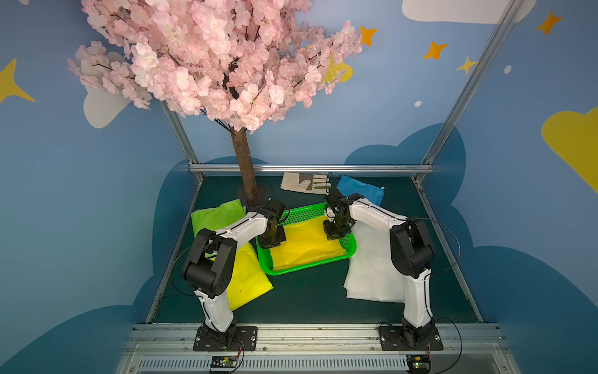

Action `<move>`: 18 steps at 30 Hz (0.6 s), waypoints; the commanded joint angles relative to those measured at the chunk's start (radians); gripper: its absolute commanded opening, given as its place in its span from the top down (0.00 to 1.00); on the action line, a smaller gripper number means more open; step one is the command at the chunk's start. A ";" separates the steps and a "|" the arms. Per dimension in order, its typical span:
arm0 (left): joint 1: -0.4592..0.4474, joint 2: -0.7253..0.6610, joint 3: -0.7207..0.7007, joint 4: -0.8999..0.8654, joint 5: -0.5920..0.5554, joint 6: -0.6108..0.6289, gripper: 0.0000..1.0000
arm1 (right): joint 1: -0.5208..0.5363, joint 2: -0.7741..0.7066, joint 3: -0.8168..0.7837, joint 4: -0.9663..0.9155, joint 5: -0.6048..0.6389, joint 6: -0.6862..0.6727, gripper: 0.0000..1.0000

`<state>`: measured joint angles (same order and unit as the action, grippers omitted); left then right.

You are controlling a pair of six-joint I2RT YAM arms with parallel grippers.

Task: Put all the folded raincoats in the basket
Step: Place the raincoat in the basket, then adjust the basket at the center of the board.

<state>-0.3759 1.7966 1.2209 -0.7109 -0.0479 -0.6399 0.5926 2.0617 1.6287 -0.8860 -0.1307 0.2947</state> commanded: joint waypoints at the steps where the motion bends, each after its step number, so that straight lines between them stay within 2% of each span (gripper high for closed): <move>1: 0.018 -0.034 0.054 -0.053 0.002 0.046 0.79 | -0.009 -0.141 -0.002 -0.017 0.032 -0.029 0.64; 6: 0.036 -0.112 0.094 -0.093 0.052 0.074 0.66 | -0.058 -0.266 -0.023 -0.037 0.063 -0.048 0.50; 10: 0.034 -0.230 0.033 -0.060 0.168 0.079 0.54 | -0.086 -0.302 -0.038 -0.079 0.174 -0.057 0.42; 13: 0.029 -0.309 -0.030 -0.031 0.247 0.065 0.52 | -0.093 -0.261 -0.027 -0.121 0.198 -0.069 0.42; 18: 0.021 -0.426 -0.131 0.000 0.272 0.039 0.50 | -0.084 -0.186 -0.016 -0.136 0.151 -0.079 0.49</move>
<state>-0.3534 1.4048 1.1305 -0.7231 0.1719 -0.5892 0.4973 1.8389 1.6154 -0.9733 0.0273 0.2276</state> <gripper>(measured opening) 0.497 0.522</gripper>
